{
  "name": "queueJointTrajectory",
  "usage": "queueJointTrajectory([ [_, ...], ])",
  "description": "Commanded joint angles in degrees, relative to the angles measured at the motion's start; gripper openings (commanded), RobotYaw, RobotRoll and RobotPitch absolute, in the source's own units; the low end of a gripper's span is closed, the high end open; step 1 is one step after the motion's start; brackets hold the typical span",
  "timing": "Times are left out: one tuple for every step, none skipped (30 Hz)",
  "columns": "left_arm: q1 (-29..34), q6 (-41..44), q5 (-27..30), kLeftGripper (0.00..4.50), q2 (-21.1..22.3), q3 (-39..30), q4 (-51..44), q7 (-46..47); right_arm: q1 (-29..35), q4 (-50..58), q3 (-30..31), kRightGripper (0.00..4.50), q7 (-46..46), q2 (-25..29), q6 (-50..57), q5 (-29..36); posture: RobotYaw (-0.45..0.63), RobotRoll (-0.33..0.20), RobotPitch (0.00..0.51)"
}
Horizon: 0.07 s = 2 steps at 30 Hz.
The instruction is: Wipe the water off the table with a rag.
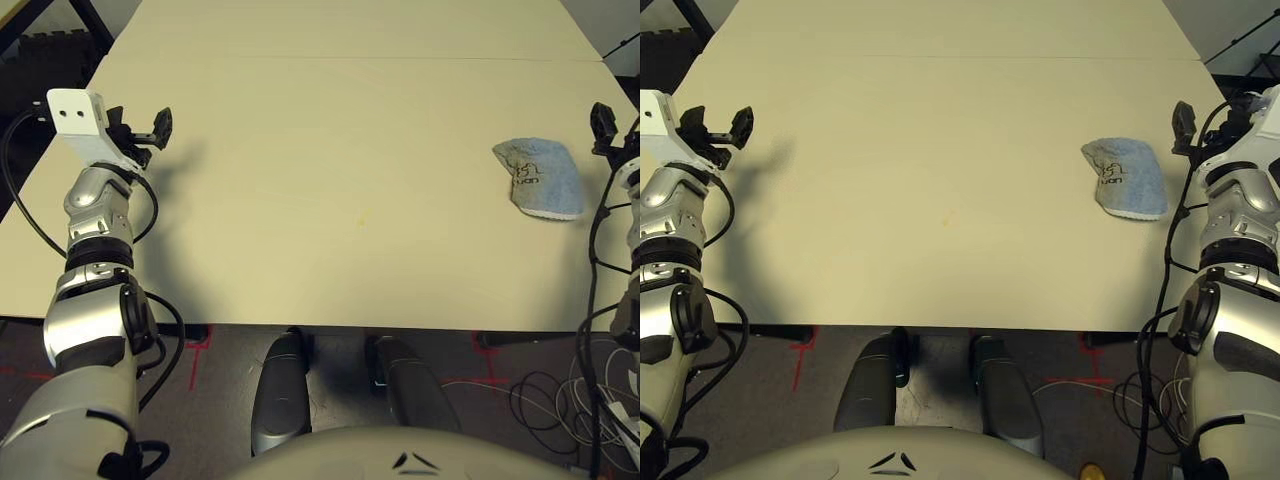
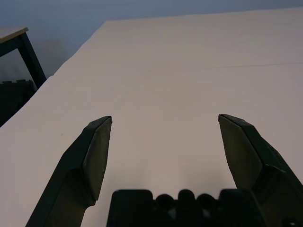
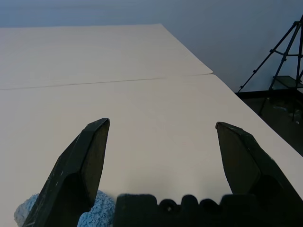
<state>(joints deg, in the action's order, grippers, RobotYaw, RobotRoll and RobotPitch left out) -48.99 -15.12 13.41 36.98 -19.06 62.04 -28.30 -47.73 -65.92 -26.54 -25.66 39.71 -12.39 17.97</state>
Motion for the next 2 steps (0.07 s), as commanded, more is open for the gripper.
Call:
queueJointTrajectory([
  [-0.6, -0.7, -1.0, 4.5, 0.5, 0.3, 1.6, 0.2, 0.7, -0.4, -0.8, 4.47, 0.1, -0.1, -0.5, 0.6, 0.15, 0.0, 0.2],
  [-0.6, -0.7, -1.0, 4.5, 0.5, 0.3, 1.5, 0.1, 0.7, -0.4, -0.8, 4.47, 0.1, -0.1, -0.5, 0.6, 0.14, 0.0, 0.202],
])
